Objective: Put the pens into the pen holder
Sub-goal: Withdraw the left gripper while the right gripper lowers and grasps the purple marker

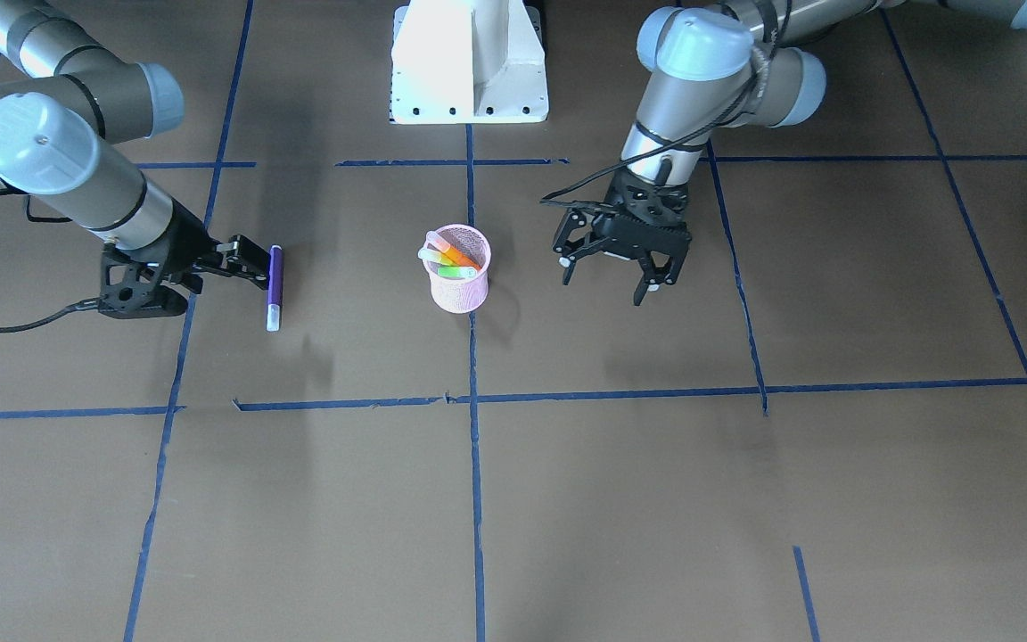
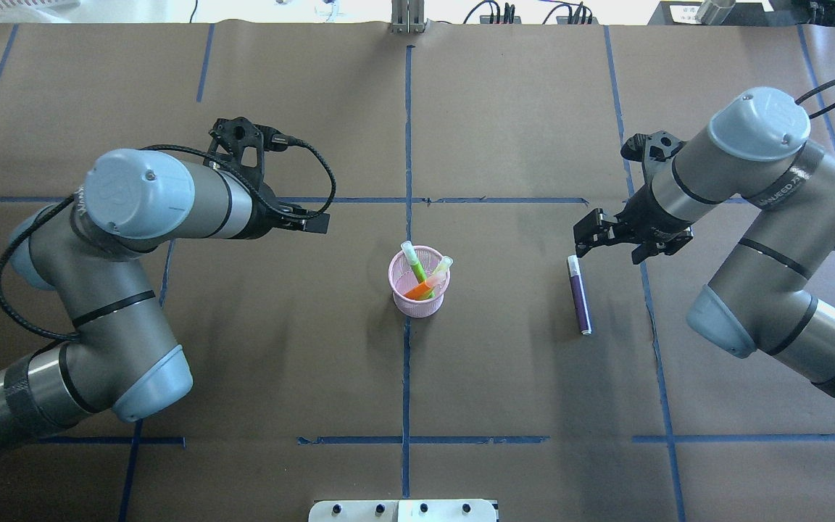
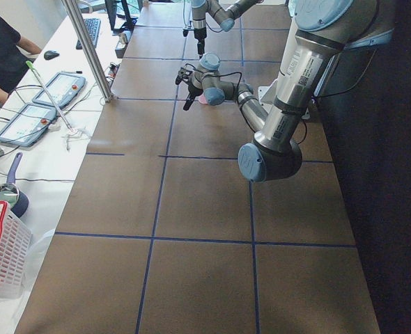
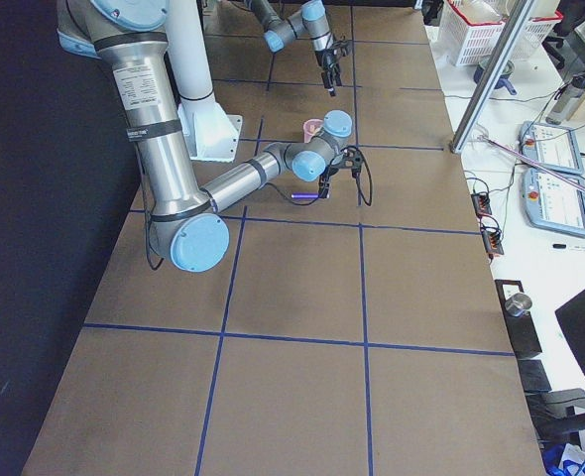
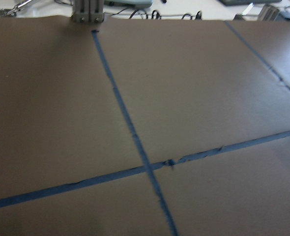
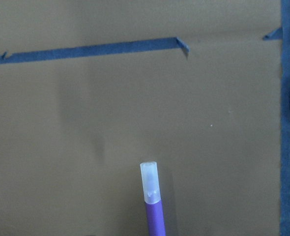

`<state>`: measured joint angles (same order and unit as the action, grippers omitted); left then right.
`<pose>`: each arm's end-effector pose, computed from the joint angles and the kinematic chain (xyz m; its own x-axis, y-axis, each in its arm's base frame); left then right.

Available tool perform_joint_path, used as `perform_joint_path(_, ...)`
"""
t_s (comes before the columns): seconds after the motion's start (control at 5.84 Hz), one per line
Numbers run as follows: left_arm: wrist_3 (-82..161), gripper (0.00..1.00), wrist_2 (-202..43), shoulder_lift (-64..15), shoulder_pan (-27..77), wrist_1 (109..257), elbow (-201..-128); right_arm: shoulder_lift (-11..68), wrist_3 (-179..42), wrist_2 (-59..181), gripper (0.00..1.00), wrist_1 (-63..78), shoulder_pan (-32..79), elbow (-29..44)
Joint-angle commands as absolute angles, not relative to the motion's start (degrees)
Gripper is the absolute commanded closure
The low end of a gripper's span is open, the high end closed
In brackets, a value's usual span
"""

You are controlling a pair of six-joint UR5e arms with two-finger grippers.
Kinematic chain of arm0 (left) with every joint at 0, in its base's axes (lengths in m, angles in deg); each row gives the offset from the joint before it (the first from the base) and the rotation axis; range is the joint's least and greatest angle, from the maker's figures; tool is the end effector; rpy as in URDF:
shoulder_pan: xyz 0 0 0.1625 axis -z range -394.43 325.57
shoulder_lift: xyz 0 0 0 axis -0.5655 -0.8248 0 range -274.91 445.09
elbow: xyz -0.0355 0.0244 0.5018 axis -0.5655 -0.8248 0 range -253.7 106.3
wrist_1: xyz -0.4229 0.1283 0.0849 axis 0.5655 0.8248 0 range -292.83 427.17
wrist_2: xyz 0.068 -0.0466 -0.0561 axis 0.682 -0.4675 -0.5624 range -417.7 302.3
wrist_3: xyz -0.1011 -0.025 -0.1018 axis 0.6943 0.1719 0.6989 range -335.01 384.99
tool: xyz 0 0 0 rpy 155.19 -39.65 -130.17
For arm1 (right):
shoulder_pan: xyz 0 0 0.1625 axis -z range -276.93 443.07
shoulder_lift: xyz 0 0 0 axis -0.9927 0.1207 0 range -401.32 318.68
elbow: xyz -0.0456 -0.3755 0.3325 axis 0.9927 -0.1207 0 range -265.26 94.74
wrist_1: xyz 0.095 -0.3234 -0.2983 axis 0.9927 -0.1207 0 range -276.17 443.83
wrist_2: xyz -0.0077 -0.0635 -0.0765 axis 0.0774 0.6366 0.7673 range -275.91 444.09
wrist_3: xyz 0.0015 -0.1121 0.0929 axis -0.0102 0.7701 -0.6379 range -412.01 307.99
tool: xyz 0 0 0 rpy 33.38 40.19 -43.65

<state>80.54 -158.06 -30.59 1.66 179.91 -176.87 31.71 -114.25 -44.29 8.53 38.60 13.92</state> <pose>0.5239 -0.5145 0.3272 0.5726 0.2714 -0.7736 0.1549 0.8908 0.4271 -0.4573 -0.5092 0.4759 0.5985 0.0759 0.7975 0.0218 0.9936 -0.1109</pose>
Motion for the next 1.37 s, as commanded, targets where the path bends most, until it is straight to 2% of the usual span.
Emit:
perform_joint_path(0.0,80.97,0.0,-161.94,-29.52,3.62,179.67,-178.46,31.01,-115.73,-43.8,0.01,5.7,42.01,13.18)
perform_joint_path(0.34,82.56,0.0,-161.94,-28.64,3.53,179.67,-180.12,30.75,-115.82,-43.62,0.05,5.78,43.6,11.7)
perform_joint_path(0.68,83.0,0.0,-161.94,-28.55,3.45,179.76,-179.96,29.79,-115.64,-42.05,0.12,5.87,44.22,10.11)
perform_joint_path(1.03,83.0,0.0,-161.59,-27.76,3.27,179.76,-179.78,29.6,-115.64,-41.69,0.34,5.69,44.14,10.1)
perform_joint_path(1.2,83.0,0.0,-161.59,-27.67,3.27,179.76,-179.87,29.6,-115.64,-41.25,0.4,5.69,44.13,10.1)
